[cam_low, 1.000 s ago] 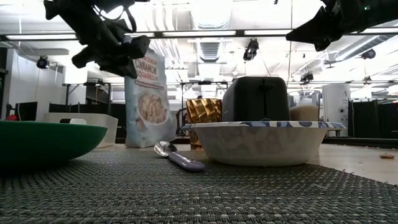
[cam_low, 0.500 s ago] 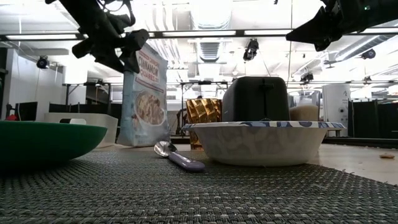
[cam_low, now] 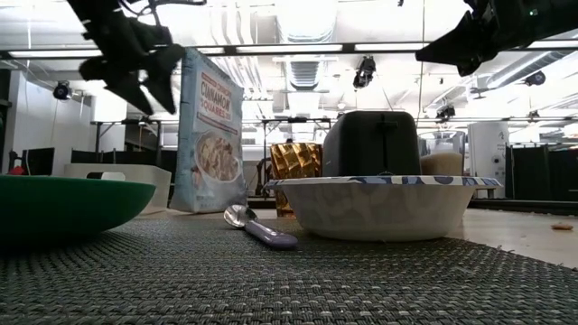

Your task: Arrange a breakfast setting

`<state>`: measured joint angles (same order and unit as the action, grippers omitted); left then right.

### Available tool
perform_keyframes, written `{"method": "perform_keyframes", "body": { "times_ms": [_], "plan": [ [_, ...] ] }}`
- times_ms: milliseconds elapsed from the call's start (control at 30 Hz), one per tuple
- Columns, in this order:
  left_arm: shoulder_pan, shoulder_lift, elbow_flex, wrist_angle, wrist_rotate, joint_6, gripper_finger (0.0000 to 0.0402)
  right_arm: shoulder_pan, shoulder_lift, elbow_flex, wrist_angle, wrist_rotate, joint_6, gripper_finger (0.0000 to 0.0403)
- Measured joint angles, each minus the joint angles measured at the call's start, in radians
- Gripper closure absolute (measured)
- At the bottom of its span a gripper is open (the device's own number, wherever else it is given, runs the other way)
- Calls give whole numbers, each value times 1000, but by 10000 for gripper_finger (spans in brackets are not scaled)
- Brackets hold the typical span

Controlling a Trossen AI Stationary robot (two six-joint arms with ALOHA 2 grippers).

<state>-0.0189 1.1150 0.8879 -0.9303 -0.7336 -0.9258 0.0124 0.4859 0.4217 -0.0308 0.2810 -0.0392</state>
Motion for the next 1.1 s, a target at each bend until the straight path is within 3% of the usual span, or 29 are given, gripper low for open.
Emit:
{"method": "perform_keyframes", "body": {
  "times_ms": [133,267,400,567,733,900,1100],
  "plan": [
    [-21,-70,0,-82,14,43,142,0,-1,-4,-1,-33,-23,394],
    [-101,-158,-44,-18,-10,265,158,0,-37,-13,1,-79,-80,394],
    [-177,-290,-159,242,-8,533,191,0,-114,-15,-18,-100,-101,394],
    [-214,-473,-368,628,89,766,258,0,-219,-41,-72,-106,-92,394],
    [-214,-645,-519,814,178,829,328,0,-324,-106,-64,-131,-91,394],
    [-214,-793,-626,905,182,831,384,0,-420,-175,-68,-152,-93,394],
    [-214,-914,-752,995,201,843,396,0,-485,-263,-70,-167,-96,394]
  ]
}}
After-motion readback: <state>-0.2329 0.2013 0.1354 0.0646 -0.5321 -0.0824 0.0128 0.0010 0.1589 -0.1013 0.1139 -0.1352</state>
